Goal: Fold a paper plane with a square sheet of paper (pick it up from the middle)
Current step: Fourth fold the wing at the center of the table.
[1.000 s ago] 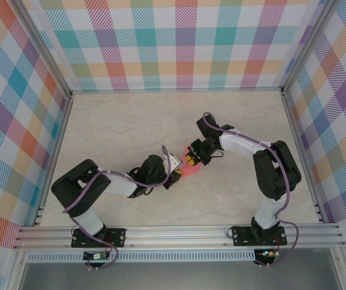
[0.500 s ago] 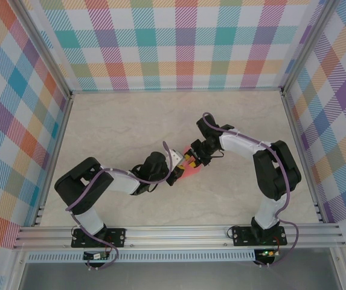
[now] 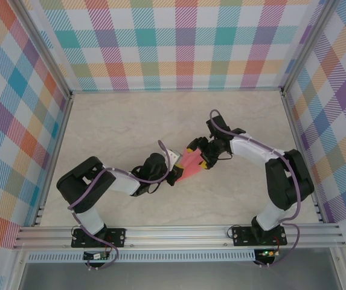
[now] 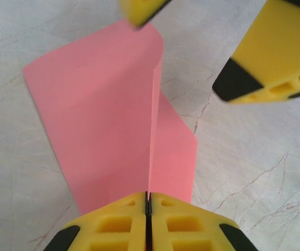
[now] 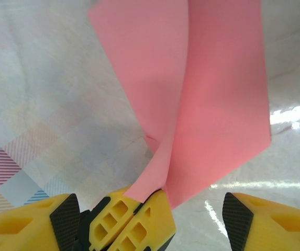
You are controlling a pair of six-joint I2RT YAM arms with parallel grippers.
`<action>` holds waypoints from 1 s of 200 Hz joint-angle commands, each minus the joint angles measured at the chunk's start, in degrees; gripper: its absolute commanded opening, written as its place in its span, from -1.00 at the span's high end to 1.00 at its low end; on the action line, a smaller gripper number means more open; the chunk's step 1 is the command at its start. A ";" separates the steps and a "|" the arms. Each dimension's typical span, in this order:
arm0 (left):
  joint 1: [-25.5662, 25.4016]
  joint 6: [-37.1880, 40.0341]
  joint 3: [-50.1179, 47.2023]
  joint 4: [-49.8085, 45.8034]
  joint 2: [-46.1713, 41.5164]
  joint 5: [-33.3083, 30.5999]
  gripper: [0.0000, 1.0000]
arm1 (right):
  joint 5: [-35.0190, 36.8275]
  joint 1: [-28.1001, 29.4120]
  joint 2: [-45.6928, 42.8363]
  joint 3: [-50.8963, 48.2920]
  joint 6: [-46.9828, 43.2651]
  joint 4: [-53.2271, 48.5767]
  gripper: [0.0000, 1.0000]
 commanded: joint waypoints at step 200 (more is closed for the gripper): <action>-0.21 -26.55 -3.35 8.16 3.37 -0.72 0.84 | -4.14 -0.68 -0.40 -3.49 -9.32 7.65 -0.51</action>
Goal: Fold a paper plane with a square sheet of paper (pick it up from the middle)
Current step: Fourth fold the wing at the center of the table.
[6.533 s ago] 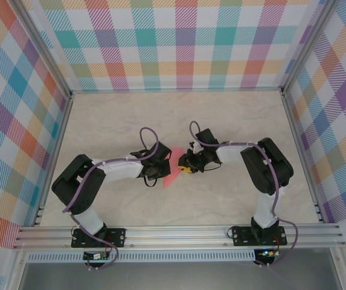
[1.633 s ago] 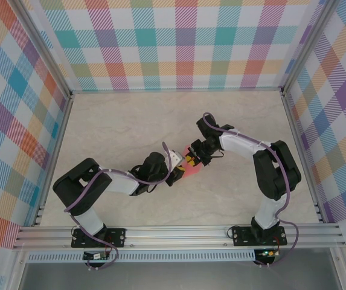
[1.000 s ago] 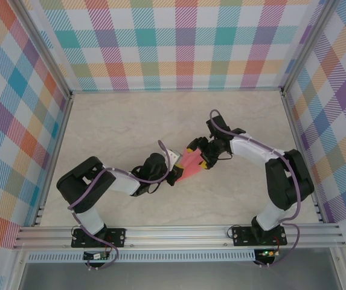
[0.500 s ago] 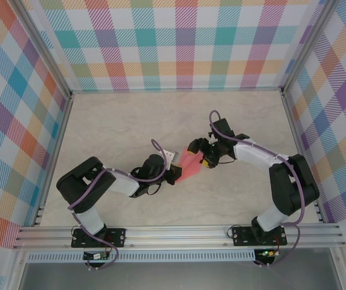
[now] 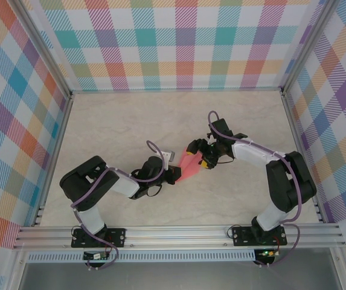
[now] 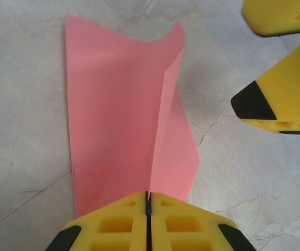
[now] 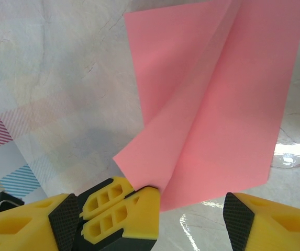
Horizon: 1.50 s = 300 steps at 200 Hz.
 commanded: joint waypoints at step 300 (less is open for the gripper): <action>4.39 -28.65 -0.71 2.43 -1.79 6.48 0.75 | -4.88 2.72 9.91 0.50 -2.85 7.27 0.00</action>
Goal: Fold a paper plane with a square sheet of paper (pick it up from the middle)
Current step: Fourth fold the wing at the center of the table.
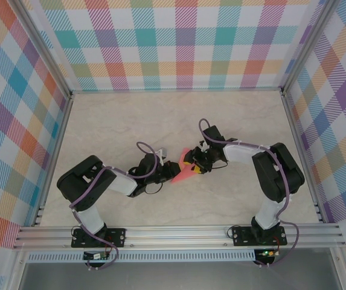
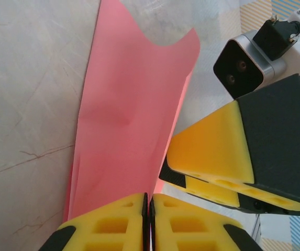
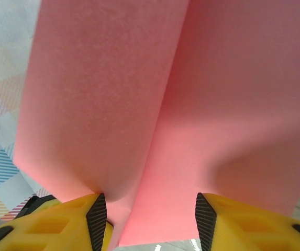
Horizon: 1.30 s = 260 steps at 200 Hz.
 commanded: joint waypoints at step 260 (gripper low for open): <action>4.10 3.63 3.24 -11.12 -7.23 10.19 0.56 | 7.49 0.80 8.08 6.12 0.76 -12.13 -0.06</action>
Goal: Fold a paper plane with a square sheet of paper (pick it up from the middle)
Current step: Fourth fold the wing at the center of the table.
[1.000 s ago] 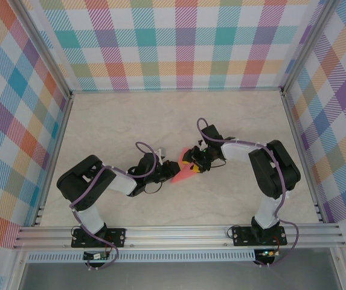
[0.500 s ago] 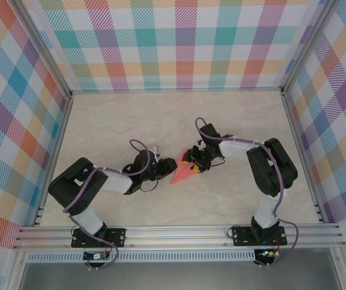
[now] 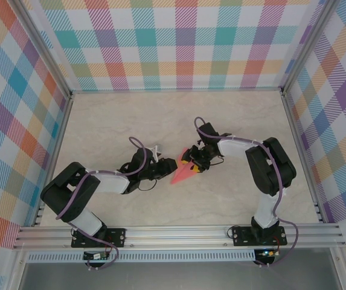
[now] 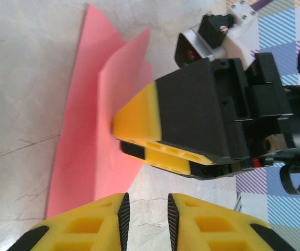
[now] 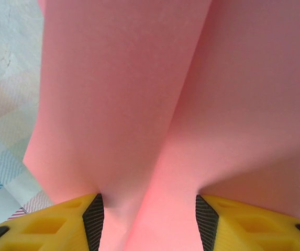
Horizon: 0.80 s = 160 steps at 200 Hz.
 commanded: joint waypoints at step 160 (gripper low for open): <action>-0.34 5.10 7.95 -9.82 10.28 -0.51 0.96 | 5.36 0.15 4.72 0.58 1.39 -8.12 0.09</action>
